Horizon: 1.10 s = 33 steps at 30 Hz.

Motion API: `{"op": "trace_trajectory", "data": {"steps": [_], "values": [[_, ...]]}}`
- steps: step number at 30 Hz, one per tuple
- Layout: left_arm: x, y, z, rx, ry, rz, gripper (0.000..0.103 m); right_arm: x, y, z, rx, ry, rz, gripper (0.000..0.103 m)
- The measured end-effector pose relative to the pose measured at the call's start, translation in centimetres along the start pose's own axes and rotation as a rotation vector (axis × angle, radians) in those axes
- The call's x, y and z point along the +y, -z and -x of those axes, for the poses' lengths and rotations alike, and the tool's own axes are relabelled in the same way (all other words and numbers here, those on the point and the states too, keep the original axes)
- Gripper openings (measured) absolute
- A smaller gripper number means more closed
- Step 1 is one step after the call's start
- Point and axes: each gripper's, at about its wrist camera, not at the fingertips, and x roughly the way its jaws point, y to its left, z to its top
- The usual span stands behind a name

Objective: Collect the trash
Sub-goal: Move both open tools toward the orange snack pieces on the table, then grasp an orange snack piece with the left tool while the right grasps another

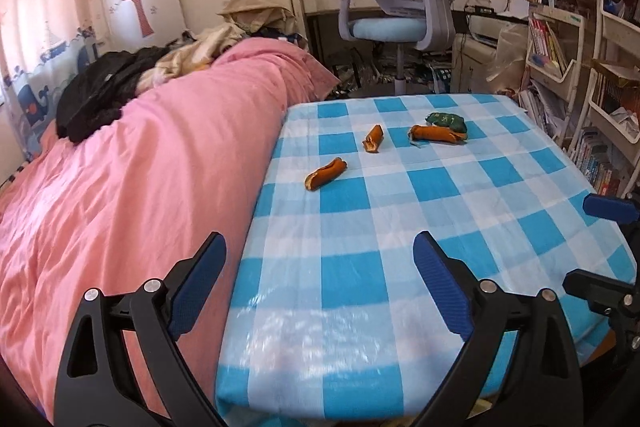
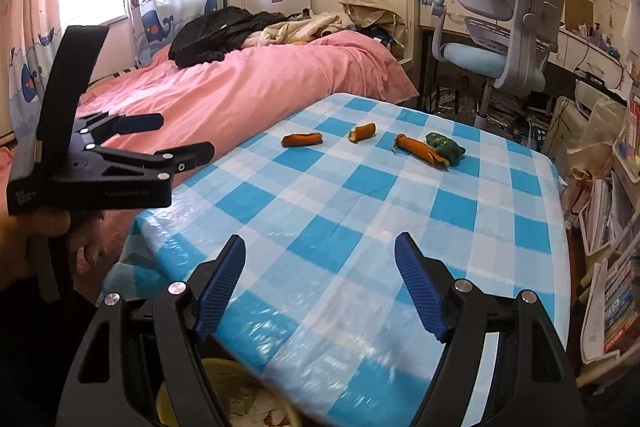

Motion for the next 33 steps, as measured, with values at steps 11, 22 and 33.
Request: {"op": "trace_trajectory", "data": {"steps": [11,22,33], "values": [[-0.6,-3.4,-8.6,0.073,0.033,0.005,0.091,-4.6,-3.8,-7.3,0.057,-0.022,0.072,0.069],[-1.8,-6.0,-15.3,0.125,0.064,-0.044,0.087,-6.9,-7.8,-14.2,0.068,-0.021,0.135,0.064],[-1.5,-6.0,-20.4,0.248,0.121,-0.065,0.073,-10.7,-9.4,-20.1,0.157,-0.014,0.106,0.061]]}}
